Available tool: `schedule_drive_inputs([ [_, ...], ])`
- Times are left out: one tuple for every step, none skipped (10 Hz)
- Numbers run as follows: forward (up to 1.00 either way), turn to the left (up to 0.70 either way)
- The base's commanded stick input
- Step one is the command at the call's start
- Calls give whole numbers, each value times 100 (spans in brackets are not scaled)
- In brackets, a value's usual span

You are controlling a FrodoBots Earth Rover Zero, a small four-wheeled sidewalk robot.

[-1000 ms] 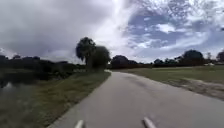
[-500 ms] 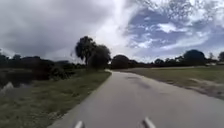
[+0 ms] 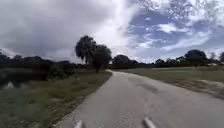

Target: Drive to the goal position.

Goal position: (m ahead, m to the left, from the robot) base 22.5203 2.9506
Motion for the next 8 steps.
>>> schedule_drive_inputs([
  [70, 0],
  [70, 0],
  [70, 0],
  [70, 0],
  [70, 0],
  [70, 0],
  [70, 0],
  [70, 0],
])
